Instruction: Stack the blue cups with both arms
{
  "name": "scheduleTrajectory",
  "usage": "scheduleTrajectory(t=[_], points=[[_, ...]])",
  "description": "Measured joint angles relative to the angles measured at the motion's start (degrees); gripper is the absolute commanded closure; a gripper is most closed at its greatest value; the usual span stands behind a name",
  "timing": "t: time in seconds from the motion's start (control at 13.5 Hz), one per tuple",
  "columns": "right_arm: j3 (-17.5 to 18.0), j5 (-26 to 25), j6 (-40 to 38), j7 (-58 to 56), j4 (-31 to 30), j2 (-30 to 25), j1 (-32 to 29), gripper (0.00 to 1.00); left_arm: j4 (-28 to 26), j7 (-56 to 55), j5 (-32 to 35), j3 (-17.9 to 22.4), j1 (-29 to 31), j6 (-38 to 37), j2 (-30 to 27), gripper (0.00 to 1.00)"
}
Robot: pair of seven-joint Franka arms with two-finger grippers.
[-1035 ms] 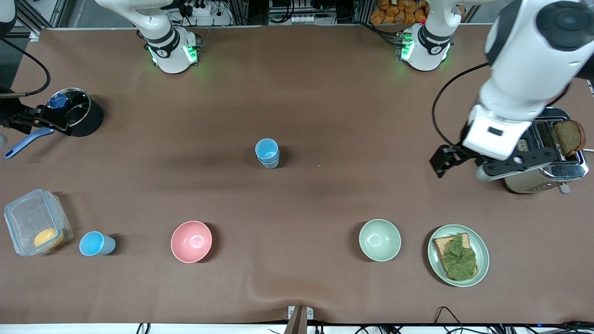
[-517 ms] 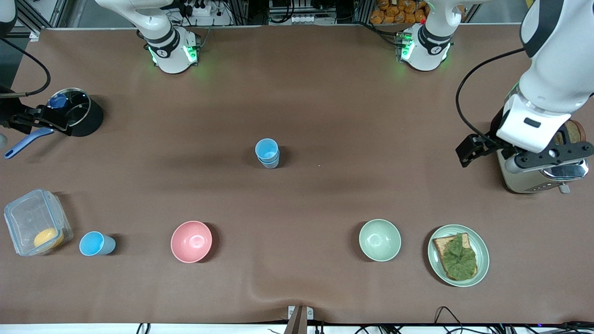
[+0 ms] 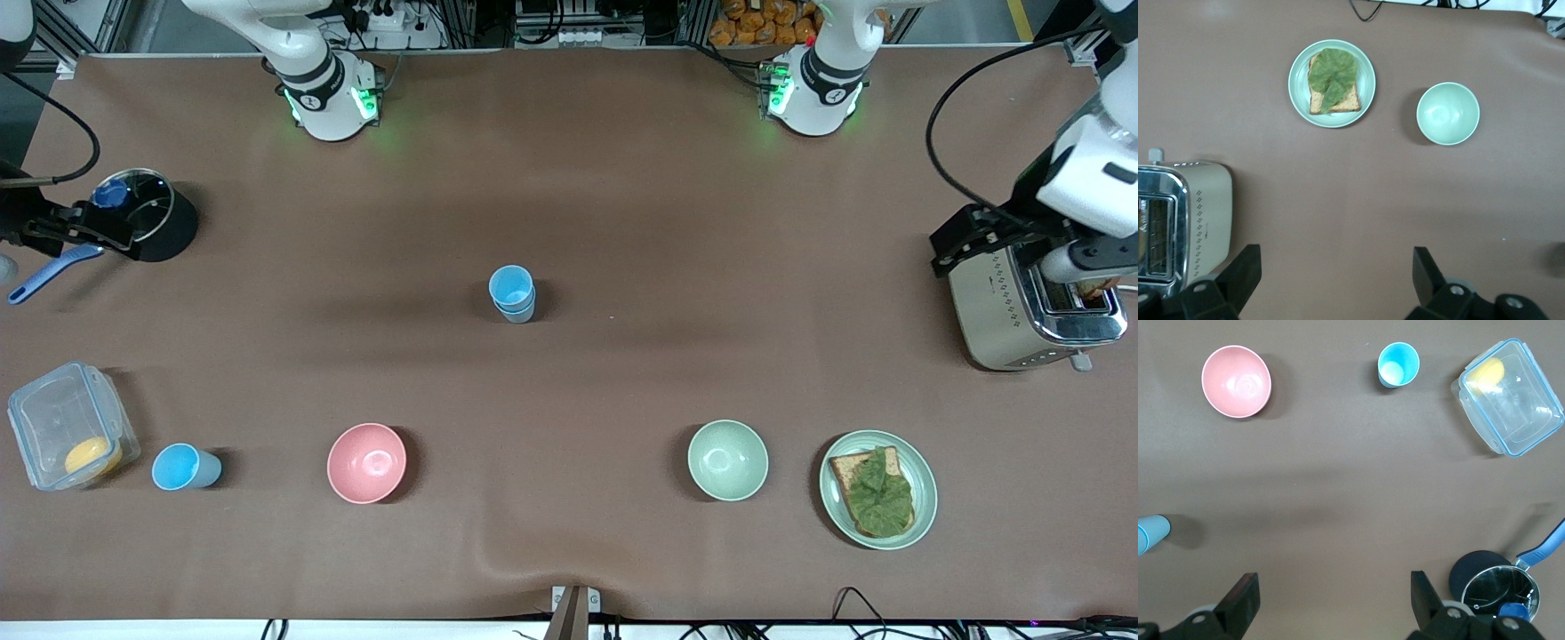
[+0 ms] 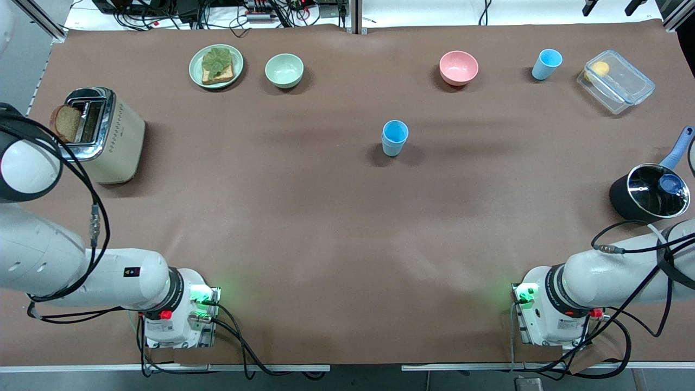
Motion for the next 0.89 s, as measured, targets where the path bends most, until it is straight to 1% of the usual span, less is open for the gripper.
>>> scheduleTrajectory(t=[0.22, 0.59, 0.89], points=[[0.0, 0.0, 0.0, 0.0, 0.0, 0.0, 0.0, 0.0, 0.0, 0.4, -0.9, 1.2, -0.8, -0.3, -0.5, 0.0], [0.0, 0.0, 0.0, 0.0, 0.0, 0.0, 0.0, 0.0, 0.0, 4.8, -2.0, 3.5, -1.2, -1.1, -1.3, 0.0], [0.0, 0.0, 0.0, 0.0, 0.0, 0.0, 0.0, 0.0, 0.0, 5.9, -2.0, 3.7, -1.6, -1.2, -1.6, 0.0]])
